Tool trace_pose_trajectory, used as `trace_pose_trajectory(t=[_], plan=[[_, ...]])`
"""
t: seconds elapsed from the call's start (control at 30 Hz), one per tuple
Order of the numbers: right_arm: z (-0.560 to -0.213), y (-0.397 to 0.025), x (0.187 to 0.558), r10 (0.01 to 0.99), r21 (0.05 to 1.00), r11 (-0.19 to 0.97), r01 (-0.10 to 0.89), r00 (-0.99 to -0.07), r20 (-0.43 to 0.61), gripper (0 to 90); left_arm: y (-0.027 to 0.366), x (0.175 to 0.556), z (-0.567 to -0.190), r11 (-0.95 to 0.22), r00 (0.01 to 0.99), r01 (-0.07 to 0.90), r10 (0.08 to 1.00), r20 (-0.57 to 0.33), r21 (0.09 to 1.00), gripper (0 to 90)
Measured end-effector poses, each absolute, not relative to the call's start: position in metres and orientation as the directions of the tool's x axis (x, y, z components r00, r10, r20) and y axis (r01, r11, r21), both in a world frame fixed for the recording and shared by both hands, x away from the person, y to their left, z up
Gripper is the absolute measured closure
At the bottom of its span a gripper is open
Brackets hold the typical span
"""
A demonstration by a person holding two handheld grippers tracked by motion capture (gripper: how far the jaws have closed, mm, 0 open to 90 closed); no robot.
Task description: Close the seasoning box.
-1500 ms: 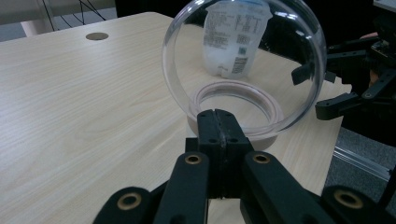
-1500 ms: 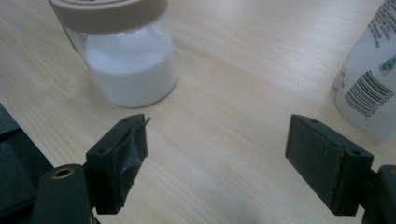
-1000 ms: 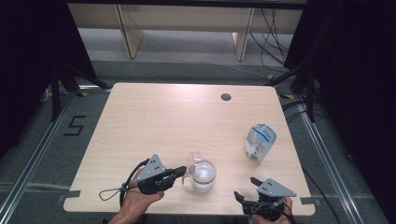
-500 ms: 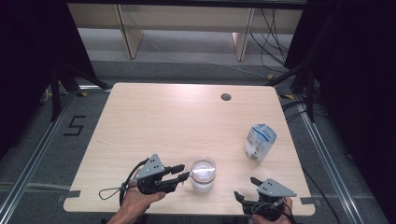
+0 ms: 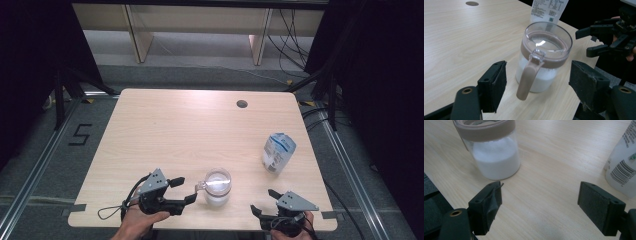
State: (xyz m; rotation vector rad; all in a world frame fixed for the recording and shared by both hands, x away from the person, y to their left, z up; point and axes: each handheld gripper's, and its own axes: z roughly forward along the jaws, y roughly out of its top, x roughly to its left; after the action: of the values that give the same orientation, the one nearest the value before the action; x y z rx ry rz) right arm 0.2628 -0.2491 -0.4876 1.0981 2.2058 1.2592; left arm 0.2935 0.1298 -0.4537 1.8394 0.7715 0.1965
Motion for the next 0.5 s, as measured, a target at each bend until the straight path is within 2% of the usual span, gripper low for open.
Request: trace_pose_trajectory(t=[0.07,0.17,0.3,0.5], plan=[[-0.487,-0.248,0.260,0.790,0.840,0.274,0.468,-0.608,0.081,20.5,0.133,0.292,-0.455,-0.222,0.777,0.410,0.592,-0.212,0.885,28.0],[-0.487,-0.250,0.262,0.781,0.848,0.305,0.433,-0.623,0.037,20.4,0.137,0.291,-0.458,-0.225,0.771,0.416,0.601,-0.211,0.881,26.9],[-0.486,-0.248,0.260,0.786,0.837,0.290,0.464,-0.614,0.069,20.4,0.140,0.289,-0.464,-0.218,0.762,0.427,0.610,-0.219,0.878,25.7],[-0.487,-0.247,0.262,0.769,0.846,0.314,0.430,-0.638,0.040,20.3,0.144,0.285,-0.470,-0.233,0.766,0.431,0.606,-0.217,0.872,23.6]])
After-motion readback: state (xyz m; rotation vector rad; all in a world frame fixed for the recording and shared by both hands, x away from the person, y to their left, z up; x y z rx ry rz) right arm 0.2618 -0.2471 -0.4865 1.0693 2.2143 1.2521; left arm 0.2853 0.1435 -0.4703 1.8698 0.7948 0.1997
